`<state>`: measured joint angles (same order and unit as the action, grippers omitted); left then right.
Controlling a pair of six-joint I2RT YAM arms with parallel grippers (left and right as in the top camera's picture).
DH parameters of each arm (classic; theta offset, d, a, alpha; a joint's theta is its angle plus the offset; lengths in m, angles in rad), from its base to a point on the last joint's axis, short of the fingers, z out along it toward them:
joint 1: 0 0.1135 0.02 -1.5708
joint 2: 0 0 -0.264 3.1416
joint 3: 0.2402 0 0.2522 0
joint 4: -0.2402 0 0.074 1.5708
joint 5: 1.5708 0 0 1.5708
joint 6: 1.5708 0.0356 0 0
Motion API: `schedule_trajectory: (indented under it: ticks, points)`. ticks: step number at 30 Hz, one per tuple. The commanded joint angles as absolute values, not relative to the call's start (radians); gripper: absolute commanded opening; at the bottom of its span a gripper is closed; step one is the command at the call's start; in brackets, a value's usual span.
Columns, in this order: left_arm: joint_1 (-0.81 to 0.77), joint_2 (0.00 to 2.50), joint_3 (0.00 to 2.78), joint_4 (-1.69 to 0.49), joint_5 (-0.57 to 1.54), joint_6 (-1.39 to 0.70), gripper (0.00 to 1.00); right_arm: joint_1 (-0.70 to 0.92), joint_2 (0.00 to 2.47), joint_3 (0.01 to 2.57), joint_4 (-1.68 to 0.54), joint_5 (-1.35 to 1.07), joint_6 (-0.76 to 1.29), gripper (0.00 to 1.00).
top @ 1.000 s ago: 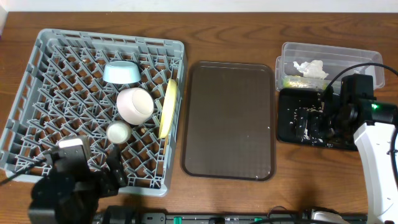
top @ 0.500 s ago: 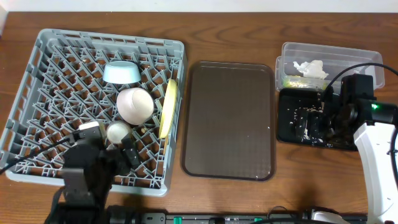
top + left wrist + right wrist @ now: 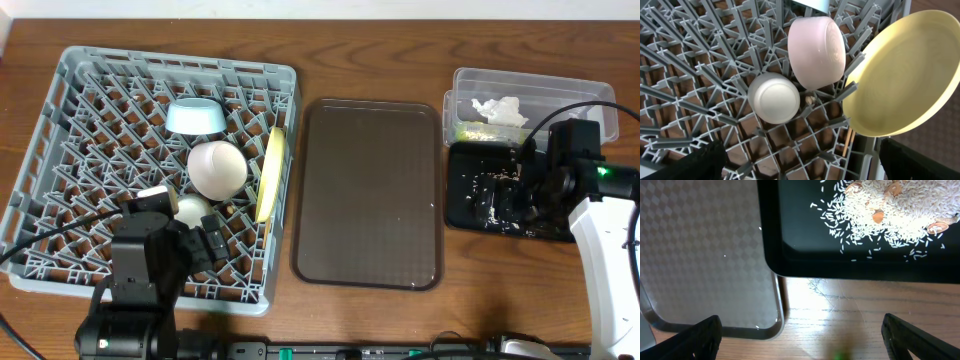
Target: Sort waste into correct bins and load items into the dishwasher
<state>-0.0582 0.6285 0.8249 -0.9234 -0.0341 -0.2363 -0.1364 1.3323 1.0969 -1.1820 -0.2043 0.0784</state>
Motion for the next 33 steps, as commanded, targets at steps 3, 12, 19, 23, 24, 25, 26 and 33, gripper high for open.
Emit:
schedule_trajectory:
  ticks: [3, 12, 19, 23, 24, 25, 26, 33]
  points:
    - [-0.058, 0.633, 0.82, -0.926, -0.054, -0.245, 1.0, -0.145, 1.322, 1.11, -1.182, -0.199, 0.072, 0.99]
    - [-0.059, 0.587, 0.804, -0.927, -0.054, -0.245, 1.0, -0.145, 1.322, 1.11, -1.182, -0.199, 0.072, 0.99]
    - [-0.058, 0.412, 0.713, -0.926, -0.054, -0.245, 1.0, -0.145, 1.322, 1.11, -1.182, -0.199, 0.072, 0.99]
    - [-0.057, 0.333, 0.616, -0.926, -0.054, -0.245, 1.0, -0.145, 1.322, 1.11, -1.182, -0.199, 0.072, 0.99]
    - [-0.057, 0.313, 0.584, -0.926, -0.054, -0.245, 1.0, -0.145, 1.322, 1.11, -1.182, -0.199, 0.072, 0.99]
    - [-0.057, 0.292, 0.548, -0.926, -0.054, -0.245, 1.0, -0.145, 1.322, 1.11, -1.182, -0.199, 0.072, 0.99]
    - [-0.057, 0.271, 0.512, -0.926, -0.054, -0.245, 1.0, -0.145, 1.322, 1.11, -1.182, -0.199, 0.072, 0.99]
    - [-0.057, 0.113, 0.321, -0.926, -0.054, -0.245, 1.0, -0.145, 1.322, 1.11, -1.182, -0.199, 0.072, 0.99]
